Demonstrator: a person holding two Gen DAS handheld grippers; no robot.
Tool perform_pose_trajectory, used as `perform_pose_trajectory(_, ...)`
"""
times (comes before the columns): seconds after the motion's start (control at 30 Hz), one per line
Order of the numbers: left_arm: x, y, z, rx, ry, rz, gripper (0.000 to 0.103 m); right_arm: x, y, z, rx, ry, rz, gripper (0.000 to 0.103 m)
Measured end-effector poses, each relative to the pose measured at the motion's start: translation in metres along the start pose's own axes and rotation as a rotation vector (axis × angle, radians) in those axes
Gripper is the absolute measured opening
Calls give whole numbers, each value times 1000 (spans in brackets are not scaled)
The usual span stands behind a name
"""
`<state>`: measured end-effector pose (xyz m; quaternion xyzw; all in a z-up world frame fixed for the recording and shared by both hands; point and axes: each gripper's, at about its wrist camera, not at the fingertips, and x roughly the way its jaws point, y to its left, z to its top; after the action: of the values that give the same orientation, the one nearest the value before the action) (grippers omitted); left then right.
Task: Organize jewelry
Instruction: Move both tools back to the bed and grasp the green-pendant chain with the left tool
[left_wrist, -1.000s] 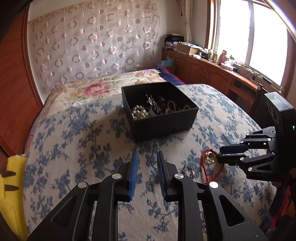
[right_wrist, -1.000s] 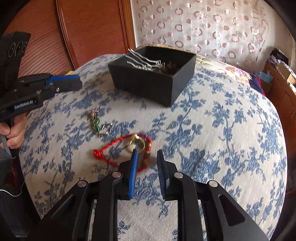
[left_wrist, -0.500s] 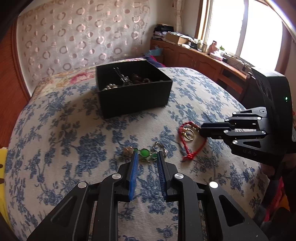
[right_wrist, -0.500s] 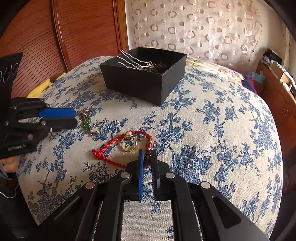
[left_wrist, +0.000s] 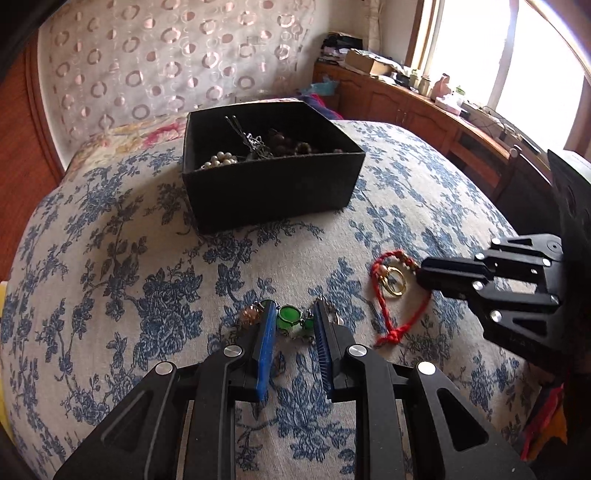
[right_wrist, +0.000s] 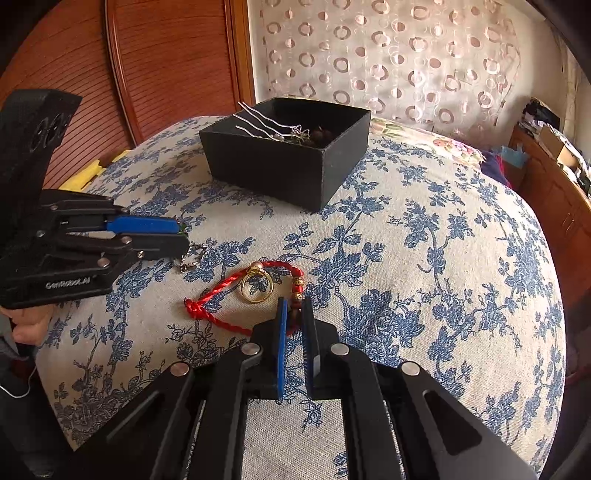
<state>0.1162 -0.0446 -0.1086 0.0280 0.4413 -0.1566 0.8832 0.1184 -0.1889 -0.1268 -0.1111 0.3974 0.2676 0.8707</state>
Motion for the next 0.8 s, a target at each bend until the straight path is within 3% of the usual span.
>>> perform_pose_trajectory(0.37, 11, -11, 8, 51, -6, 71, 22, 0, 1, -1, -1, 0, -1, 9)
perform_pose_trajectory(0.5, 12, -12, 10, 47, -16, 68, 14, 0, 1, -1, 0, -1, -1, 9)
perform_pose_trajectory(0.63, 9, -12, 7, 49, -26, 72, 13, 0, 1, -1, 0, -1, -1, 9)
perform_pose_trajectory(0.7, 7, -9, 5, 40, -34, 72, 7, 0, 1, -1, 0, -1, -1, 9)
perform_pose_trajectory(0.8, 3, 0, 2, 8, -29, 73, 7, 0, 1, -1, 0, -1, -1, 9)
